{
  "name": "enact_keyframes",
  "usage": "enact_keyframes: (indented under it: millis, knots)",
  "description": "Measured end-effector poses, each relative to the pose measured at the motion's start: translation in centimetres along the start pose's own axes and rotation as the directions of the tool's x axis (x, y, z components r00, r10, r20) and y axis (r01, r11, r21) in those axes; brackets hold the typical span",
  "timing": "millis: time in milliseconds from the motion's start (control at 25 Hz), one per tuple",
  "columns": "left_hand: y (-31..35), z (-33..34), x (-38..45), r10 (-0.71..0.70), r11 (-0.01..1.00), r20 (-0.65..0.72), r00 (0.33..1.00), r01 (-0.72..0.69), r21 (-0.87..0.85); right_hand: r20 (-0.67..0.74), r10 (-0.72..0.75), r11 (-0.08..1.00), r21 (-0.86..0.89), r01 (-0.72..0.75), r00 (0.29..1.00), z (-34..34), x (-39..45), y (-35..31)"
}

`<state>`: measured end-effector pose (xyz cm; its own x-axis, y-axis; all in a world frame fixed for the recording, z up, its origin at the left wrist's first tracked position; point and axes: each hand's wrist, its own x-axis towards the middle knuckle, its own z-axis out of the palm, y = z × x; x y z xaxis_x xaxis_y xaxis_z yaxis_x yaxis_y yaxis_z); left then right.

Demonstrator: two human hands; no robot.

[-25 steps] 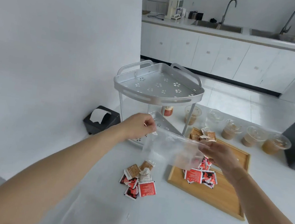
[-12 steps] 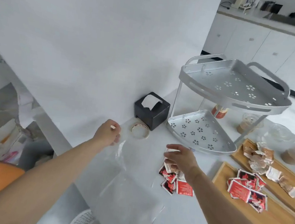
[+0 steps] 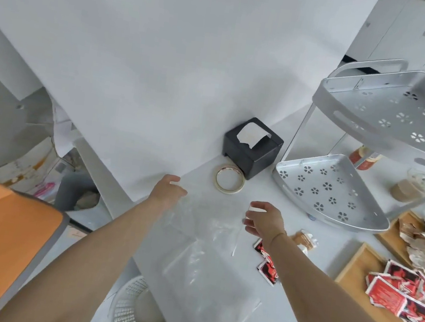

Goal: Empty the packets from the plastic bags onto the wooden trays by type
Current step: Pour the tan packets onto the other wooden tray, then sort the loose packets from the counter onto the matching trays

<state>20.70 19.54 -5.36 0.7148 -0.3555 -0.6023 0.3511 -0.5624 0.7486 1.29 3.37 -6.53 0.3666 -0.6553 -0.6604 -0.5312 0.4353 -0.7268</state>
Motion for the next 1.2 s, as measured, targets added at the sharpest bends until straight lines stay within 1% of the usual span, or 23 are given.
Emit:
enact_keyframes:
  millis: [80,120,240,320,400,480,560,600,680,760,840,920,1080,1200]
  knots:
    - [-0.6,0.2,0.4,0.048,0.993,0.004,0.999,-0.048,0.106,0.034,0.014,1.000,-0.015,-0.013,0.999,0.3,0.4,0.0]
    - [-1.0,0.1,0.6,0.081,0.977,0.000,0.997,-0.079,0.196,0.044,0.018,0.999,-0.032,-0.017,0.999,0.4,0.5,0.0]
    - [-1.7,-0.2,1.1,0.164,0.895,0.010,0.986,-0.153,0.420,0.082,0.024,0.996,-0.089,-0.016,0.996,0.3,0.4,-0.5]
    - [-1.8,-0.3,1.2,0.177,0.854,0.020,0.984,-0.163,0.494,0.121,0.022,0.990,-0.139,-0.005,0.992,-0.1,0.0,-0.9]
    - [-1.6,-0.3,1.0,0.196,0.810,0.002,0.981,-0.163,0.564,0.136,0.007,0.982,-0.189,0.019,0.991,-0.9,-0.5,-1.2]
    - [-0.9,0.2,0.2,0.261,0.749,-0.030,0.965,-0.183,0.637,0.118,-0.048,0.956,-0.282,0.080,0.992,-2.4,-1.1,-1.3]
    - [0.1,1.3,-0.8,0.337,0.726,-0.019,0.941,-0.247,0.642,0.069,-0.109,0.916,-0.382,0.127,0.992,-4.5,-1.8,-1.3]
    - [0.6,2.0,-1.4,0.370,0.717,0.012,0.929,-0.294,0.631,0.041,-0.124,0.907,-0.401,0.130,0.991,-5.6,-2.2,-1.3]
    - [1.5,4.0,-2.7,0.429,0.667,0.104,0.897,-0.393,0.633,-0.013,-0.143,0.894,-0.430,0.124,0.990,-8.3,-3.2,-0.9]
    - [2.2,6.4,-3.6,0.453,0.615,0.208,0.867,-0.473,0.631,-0.054,-0.164,0.849,-0.517,0.113,0.985,-11.0,-4.2,-0.2]
    - [2.8,9.1,-4.6,0.430,0.557,0.332,0.840,-0.536,0.635,-0.073,-0.182,0.755,-0.649,0.092,0.981,-13.4,-5.2,0.8]
    - [3.2,11.7,-5.6,0.390,0.489,0.441,0.808,-0.588,0.645,-0.079,-0.172,0.688,-0.723,0.062,0.982,-15.3,-6.1,2.1]
    - [3.4,16.0,-6.8,0.332,0.394,0.559,0.760,-0.650,0.650,-0.119,-0.148,0.666,-0.745,0.010,0.982,-17.5,-7.2,4.9]
    - [3.1,18.0,-6.8,0.265,0.311,0.583,0.768,-0.641,0.702,-0.153,-0.175,0.638,-0.770,-0.007,0.973,-17.8,-7.5,6.0]
